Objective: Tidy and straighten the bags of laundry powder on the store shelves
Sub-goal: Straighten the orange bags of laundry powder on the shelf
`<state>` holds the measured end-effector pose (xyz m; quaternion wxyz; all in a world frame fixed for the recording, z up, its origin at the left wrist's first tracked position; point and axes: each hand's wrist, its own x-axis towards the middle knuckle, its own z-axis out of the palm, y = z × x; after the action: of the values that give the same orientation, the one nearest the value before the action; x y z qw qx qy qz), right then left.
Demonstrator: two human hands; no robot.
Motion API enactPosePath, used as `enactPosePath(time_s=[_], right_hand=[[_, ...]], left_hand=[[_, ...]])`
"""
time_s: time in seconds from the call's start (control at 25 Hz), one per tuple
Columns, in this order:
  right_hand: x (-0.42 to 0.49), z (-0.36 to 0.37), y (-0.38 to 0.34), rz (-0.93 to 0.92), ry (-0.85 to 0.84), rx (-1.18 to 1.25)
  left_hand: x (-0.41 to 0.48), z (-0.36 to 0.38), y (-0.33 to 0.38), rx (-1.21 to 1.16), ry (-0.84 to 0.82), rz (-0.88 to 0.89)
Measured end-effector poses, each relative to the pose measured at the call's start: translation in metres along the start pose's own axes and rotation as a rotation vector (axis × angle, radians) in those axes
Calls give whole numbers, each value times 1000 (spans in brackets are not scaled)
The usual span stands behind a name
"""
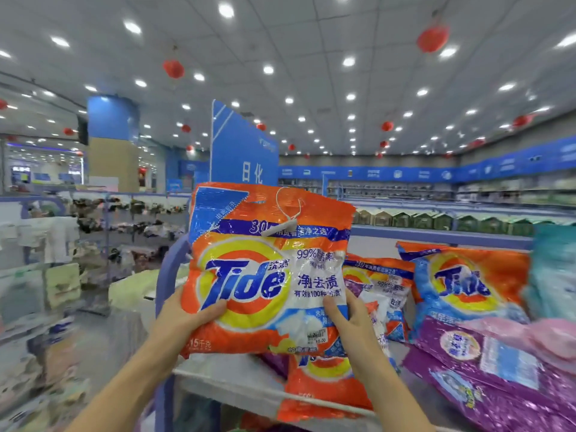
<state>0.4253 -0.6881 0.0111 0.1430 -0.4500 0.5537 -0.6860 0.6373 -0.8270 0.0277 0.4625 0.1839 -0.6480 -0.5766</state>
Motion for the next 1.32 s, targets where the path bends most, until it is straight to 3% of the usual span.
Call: enactPosePath(time_s=[0.2,0.6,0.84,0.92,1.0,1.08,1.32], right_hand=[[-12,-4,-15,25,126,-128],[-13,-86,-42,24,280,-374],[15,-194,-49,22,217,-564],[14,-234,-33,141,180,-813],[10,-263,-10,301,-6,-1210],[10,-272,5,319,-180,-1487],[-10,-315,11,335,-175,-1528]], left_hand=[[27,8,-22,-96,-134,-54],[60,108,-38,-308,-259,-88],[77,190,-39,-389,-136,-158],[82,207,-42,-396,-105,-156],[86,222,-40,-396,-96,-137],[89,237,-36,-371,-88,-107],[76,282,-26,-307,-121,12]])
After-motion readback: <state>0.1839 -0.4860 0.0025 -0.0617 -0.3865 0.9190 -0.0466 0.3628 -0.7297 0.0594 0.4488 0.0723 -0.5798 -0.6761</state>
